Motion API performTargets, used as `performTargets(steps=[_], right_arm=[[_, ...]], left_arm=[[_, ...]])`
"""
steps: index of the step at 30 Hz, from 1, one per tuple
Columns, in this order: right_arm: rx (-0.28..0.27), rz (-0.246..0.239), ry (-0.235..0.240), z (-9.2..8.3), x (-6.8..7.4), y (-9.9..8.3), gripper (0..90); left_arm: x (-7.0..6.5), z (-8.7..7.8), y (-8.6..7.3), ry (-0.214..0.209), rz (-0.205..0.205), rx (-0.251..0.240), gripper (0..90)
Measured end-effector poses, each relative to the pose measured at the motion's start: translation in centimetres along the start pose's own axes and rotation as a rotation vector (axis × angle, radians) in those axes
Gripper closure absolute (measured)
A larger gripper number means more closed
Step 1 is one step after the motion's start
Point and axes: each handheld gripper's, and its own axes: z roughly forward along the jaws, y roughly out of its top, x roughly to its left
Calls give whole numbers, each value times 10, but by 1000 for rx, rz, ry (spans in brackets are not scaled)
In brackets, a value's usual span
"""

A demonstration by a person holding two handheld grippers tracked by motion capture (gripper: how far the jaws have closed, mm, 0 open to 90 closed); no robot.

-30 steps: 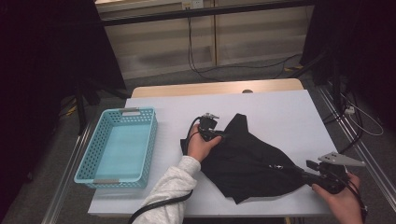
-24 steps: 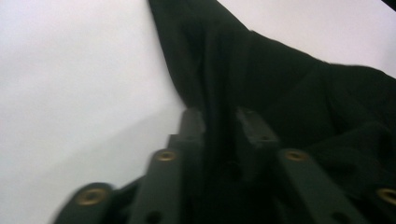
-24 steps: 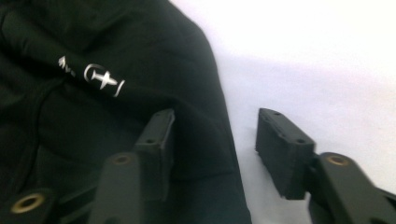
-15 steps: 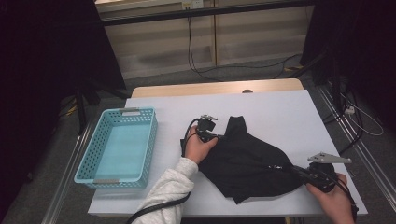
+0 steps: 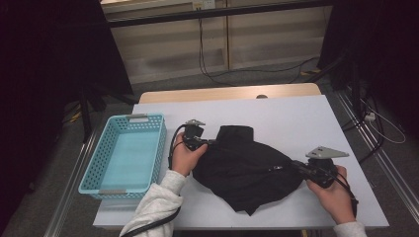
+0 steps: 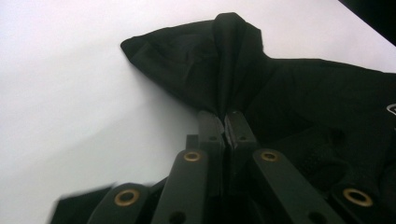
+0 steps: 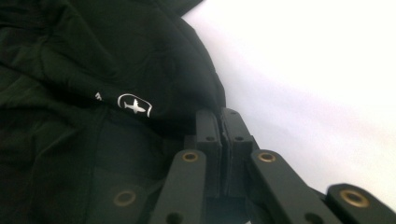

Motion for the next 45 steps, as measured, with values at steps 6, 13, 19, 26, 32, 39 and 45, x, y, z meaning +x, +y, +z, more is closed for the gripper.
performTargets(steps=[6,13,19,26,32,39,45], right_arm=[[-10,-36,3,18,10,18,875],[-8,-43,-16,43,12,30,825],[-6,18,-62,37,7,28,590],[9,124,-62,29,8,11,583],[4,127,-29,44,27,13,566],[41,60,-6,55,32,15,889],[60,54,25,39,17,8,897]], left_arm=[[10,-28,-10,36,-18,-33,875],[13,-48,-23,62,-15,-53,875],[16,-48,-28,66,-24,-47,875],[15,-41,-28,68,-22,-46,872],[13,-36,-26,57,-16,-34,870],[15,-30,-25,54,-23,-26,848],[16,-24,-23,63,-36,-39,703]])
